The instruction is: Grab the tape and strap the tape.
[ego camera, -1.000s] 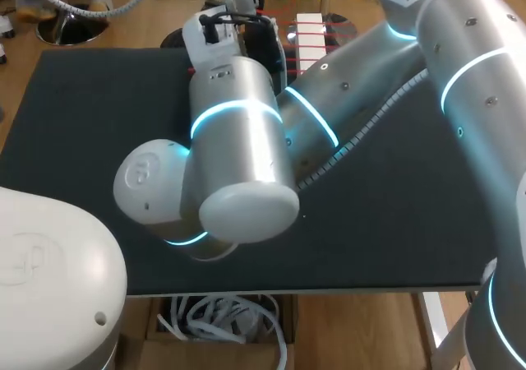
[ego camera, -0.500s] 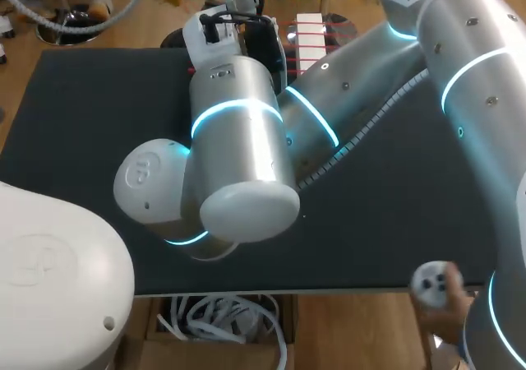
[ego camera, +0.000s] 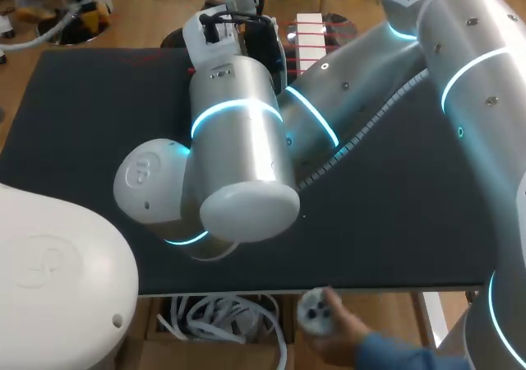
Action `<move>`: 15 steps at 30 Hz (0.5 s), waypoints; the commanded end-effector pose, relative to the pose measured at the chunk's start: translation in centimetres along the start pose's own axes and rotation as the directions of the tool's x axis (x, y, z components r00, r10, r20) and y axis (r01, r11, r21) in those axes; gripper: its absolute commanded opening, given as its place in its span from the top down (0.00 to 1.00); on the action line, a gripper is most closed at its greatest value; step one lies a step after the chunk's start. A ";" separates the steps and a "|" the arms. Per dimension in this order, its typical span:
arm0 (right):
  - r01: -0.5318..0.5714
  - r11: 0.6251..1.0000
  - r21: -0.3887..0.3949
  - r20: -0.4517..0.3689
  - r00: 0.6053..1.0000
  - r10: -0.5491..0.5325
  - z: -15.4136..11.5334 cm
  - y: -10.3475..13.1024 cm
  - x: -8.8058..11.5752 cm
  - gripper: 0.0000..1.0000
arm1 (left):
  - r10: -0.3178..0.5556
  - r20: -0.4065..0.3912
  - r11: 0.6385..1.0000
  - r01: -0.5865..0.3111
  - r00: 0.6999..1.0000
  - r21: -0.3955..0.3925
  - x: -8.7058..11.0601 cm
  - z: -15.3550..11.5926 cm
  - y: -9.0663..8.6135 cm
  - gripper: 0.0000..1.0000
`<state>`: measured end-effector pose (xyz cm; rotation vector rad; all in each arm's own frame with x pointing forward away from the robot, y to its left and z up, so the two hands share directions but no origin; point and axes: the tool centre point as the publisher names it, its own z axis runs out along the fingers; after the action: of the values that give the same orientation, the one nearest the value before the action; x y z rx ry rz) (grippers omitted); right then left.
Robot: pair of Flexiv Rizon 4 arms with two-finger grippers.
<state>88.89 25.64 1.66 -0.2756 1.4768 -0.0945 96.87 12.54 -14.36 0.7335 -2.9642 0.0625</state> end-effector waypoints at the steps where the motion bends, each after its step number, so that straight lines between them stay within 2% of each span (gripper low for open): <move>1: 0.003 1.000 -0.003 -0.003 1.000 -0.003 0.0 -0.1 -0.2 0.00 | -0.049 -0.001 0.999 0.049 0.999 0.017 -0.2 0.9 3.7 1.00; 10: 0.003 1.000 -0.003 -0.003 1.000 -0.003 0.0 -0.1 -0.2 0.00 | -0.135 0.034 0.991 0.135 0.990 0.009 -2.3 1.7 7.4 1.00; 14: 0.003 1.000 -0.003 -0.003 1.000 -0.003 0.0 -0.1 -0.2 0.00 | -0.138 0.049 0.990 0.138 0.989 0.000 -2.8 1.6 8.4 1.00; 15: 0.003 1.000 -0.003 -0.003 1.000 -0.003 0.0 -0.1 -0.2 0.00 | -0.132 0.059 0.991 0.132 0.989 -0.002 -3.0 1.5 8.4 0.75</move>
<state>88.89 25.65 1.67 -0.2756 1.4769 -0.0945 95.85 21.00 -16.46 0.9498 -2.9469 0.0202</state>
